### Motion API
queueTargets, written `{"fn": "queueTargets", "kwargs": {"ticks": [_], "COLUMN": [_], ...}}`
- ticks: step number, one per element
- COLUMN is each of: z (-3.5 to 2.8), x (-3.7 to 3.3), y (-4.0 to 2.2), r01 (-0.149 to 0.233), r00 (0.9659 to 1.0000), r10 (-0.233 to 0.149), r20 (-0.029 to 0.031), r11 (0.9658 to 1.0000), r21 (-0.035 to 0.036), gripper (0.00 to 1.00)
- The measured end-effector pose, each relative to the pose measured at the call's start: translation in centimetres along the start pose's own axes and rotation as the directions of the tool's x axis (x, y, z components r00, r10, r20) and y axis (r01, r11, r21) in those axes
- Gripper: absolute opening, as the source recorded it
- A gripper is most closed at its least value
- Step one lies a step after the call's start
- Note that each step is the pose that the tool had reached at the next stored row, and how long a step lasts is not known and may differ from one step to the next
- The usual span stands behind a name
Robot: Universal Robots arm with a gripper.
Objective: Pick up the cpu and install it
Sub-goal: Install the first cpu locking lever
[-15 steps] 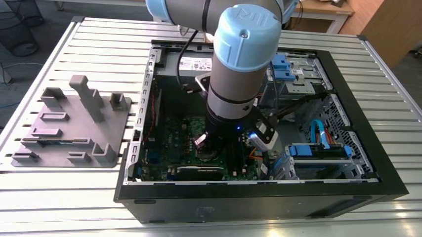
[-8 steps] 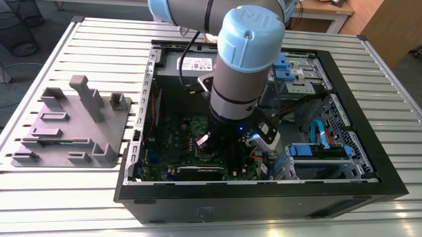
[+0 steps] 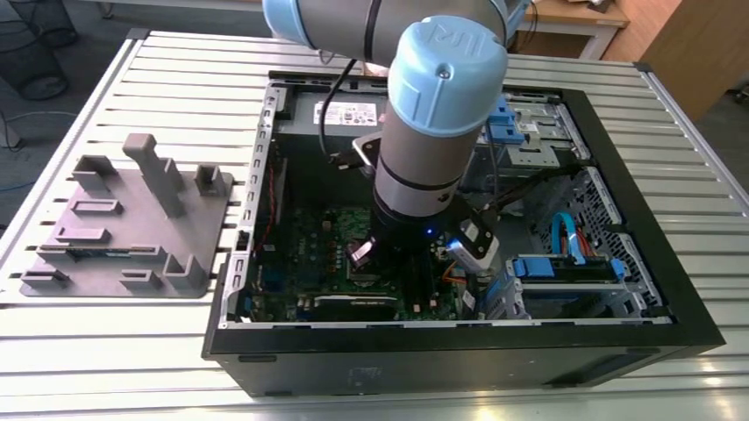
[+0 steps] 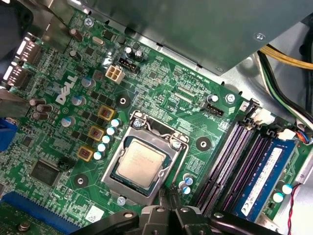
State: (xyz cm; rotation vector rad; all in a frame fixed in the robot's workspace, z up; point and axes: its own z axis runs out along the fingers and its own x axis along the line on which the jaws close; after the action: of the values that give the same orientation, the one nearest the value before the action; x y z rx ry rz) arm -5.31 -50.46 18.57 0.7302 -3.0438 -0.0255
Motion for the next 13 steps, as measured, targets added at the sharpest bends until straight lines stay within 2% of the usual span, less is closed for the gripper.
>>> {"fn": "queueTargets", "kwargs": {"ticks": [3,13], "z": [-0.41,-3.03], "x": [-0.03,0.01], "y": [0.03,0.06], "r01": [0.000,0.000], "r00": [1.0000,1.0000], "r10": [0.000,0.000], "r20": [0.0022,0.0010], "r11": [1.0000,1.0000], "r21": [-0.0030,-0.0015], "gripper": [0.11,0.11]}}
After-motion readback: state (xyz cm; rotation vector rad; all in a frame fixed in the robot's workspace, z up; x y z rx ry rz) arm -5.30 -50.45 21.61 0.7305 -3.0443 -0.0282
